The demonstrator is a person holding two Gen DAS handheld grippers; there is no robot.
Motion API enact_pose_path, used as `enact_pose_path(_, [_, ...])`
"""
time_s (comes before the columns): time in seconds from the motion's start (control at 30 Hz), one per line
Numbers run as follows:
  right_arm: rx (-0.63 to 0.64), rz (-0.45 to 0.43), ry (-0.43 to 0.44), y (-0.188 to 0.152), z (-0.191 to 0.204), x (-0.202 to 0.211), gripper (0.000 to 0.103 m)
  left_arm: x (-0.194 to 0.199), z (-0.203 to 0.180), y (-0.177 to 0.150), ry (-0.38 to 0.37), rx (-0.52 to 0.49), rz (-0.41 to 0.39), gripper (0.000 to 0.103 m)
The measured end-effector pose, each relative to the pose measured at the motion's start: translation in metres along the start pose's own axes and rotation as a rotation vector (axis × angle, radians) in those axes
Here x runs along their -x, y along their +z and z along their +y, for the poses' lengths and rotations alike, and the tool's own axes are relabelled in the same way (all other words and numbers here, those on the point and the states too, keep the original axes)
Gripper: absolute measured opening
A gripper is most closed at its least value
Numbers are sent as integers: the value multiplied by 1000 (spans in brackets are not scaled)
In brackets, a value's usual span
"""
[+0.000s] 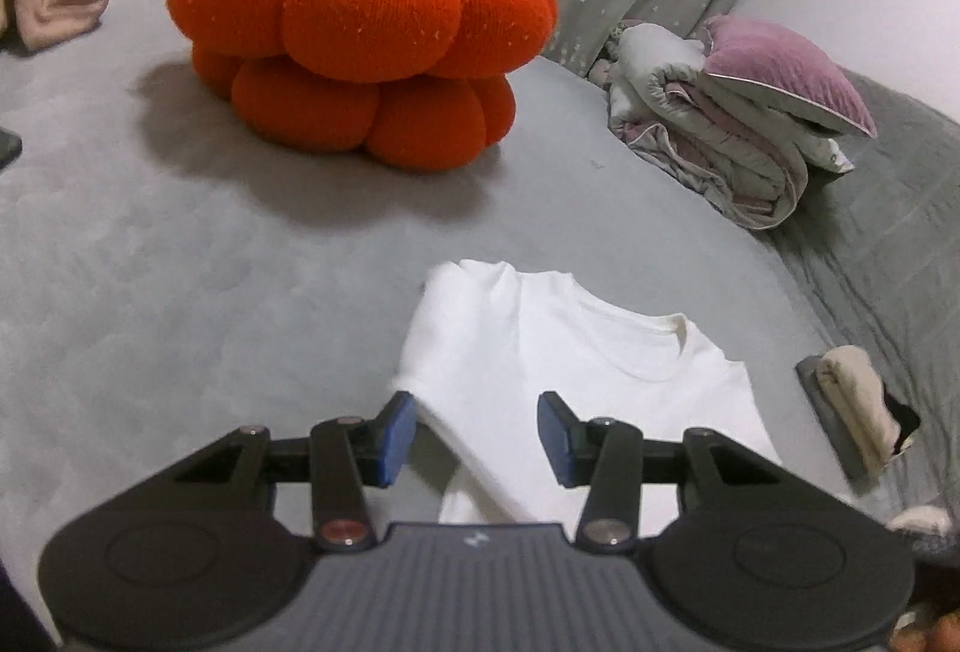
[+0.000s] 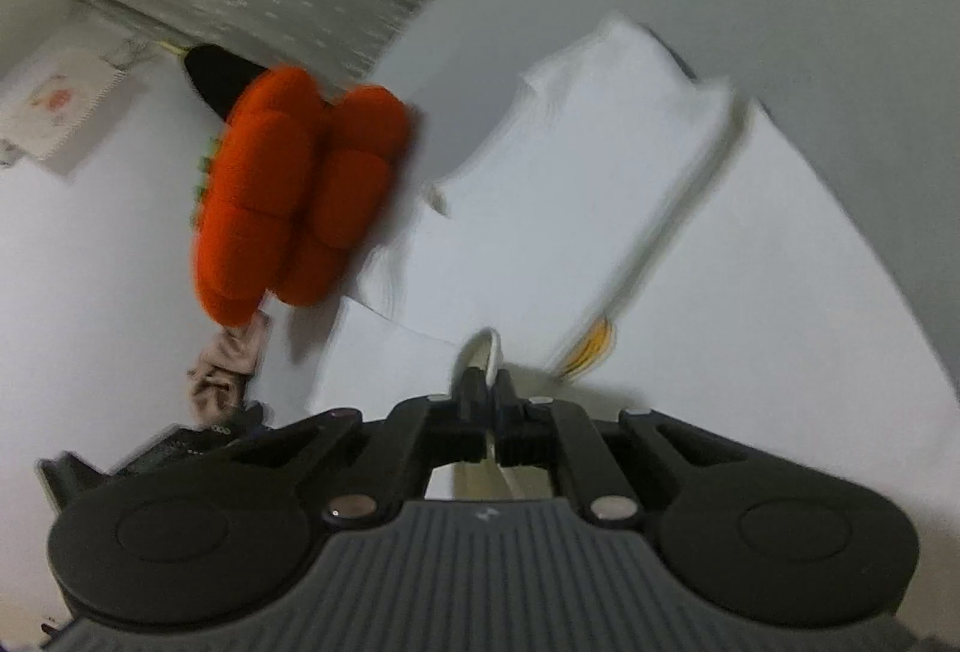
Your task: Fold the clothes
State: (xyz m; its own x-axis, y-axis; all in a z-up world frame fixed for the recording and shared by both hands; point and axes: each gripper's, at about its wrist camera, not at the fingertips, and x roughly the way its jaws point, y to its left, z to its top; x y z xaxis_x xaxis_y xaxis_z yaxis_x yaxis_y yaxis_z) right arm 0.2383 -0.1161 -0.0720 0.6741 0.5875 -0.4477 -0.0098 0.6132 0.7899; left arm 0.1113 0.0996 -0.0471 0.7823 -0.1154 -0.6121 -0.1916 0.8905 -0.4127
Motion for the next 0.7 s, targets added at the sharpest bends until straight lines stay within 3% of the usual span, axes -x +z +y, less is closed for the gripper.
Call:
enact_pose_path(0.13, [33,-105,88,19,20,35,6,-8,-4,-4,10,-36,15,45])
enact_pose_path(0.27, [11,-200,89,34,13,59,6,-23,-18,-14,18,-146,28,45])
enact_pose_path(0.53, [-108,-264,85,45,-15,77,6,-55,-49,-35,64,-381,48,46])
enact_pose_path(0.7, [-136,-234,76,42,-9,72,6,-70,-48,-33,122,-408,34,46])
